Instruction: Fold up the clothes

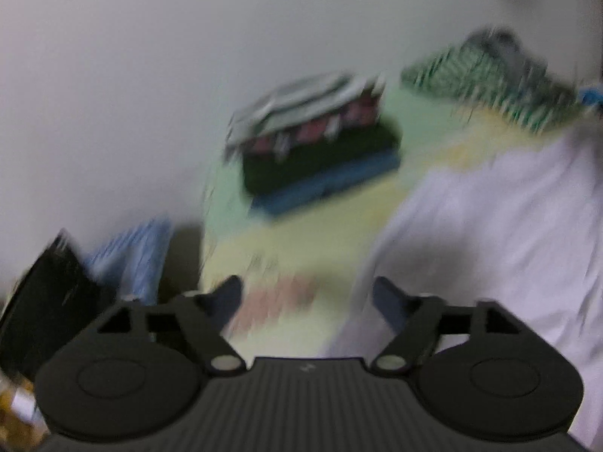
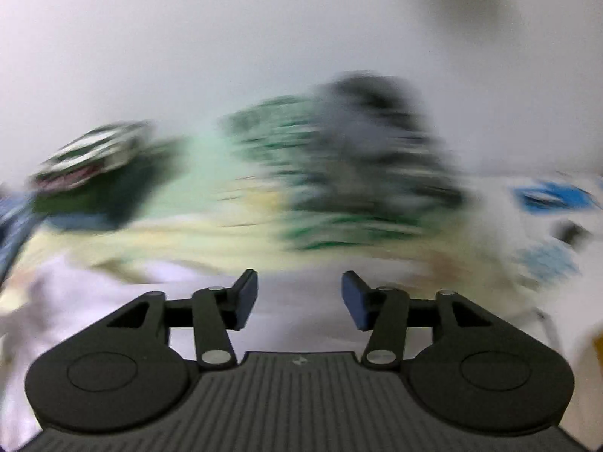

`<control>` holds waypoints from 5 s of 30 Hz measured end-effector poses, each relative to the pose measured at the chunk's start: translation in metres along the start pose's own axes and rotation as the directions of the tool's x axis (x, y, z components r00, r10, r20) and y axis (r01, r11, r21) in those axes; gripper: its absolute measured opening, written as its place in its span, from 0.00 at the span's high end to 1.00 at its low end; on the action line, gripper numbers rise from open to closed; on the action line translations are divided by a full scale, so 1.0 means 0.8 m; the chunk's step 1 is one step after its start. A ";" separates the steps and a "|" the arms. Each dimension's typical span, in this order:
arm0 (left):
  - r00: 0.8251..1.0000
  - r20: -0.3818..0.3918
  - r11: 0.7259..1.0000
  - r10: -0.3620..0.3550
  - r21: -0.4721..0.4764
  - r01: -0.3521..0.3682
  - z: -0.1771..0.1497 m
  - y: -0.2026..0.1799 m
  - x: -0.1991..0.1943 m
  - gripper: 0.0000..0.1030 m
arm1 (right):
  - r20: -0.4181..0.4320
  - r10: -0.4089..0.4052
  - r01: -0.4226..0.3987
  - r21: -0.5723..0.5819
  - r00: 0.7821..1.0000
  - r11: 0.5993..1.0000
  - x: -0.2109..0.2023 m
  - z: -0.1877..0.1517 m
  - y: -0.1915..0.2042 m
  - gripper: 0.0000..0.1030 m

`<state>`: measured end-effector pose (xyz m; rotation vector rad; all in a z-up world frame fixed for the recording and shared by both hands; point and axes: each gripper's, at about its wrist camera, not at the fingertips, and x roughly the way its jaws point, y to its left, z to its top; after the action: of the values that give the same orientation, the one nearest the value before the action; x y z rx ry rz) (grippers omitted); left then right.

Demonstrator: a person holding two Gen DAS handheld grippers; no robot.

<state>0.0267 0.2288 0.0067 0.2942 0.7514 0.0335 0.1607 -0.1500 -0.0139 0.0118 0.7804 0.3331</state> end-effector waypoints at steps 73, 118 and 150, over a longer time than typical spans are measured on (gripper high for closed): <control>0.922 -0.166 0.936 -0.349 -0.005 0.353 -0.035 -0.108 0.092 0.95 | -0.267 0.395 -0.445 -0.165 0.879 0.880 0.092 -0.035 0.038 0.89; 0.990 -0.112 0.991 -0.086 -0.116 0.073 0.109 -0.107 0.235 0.76 | -0.077 0.075 -0.085 -0.146 0.994 0.986 0.253 0.062 0.084 0.92; 0.936 -0.194 0.955 -0.294 -0.089 0.281 -0.140 -0.108 -0.066 0.43 | -0.313 -0.085 0.101 0.036 0.946 0.994 -0.216 -0.233 -0.043 0.45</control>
<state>-0.0942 0.1671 -0.0590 0.1216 0.9916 -0.1939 -0.0724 -0.2554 -0.0329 -0.0299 1.0998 0.2267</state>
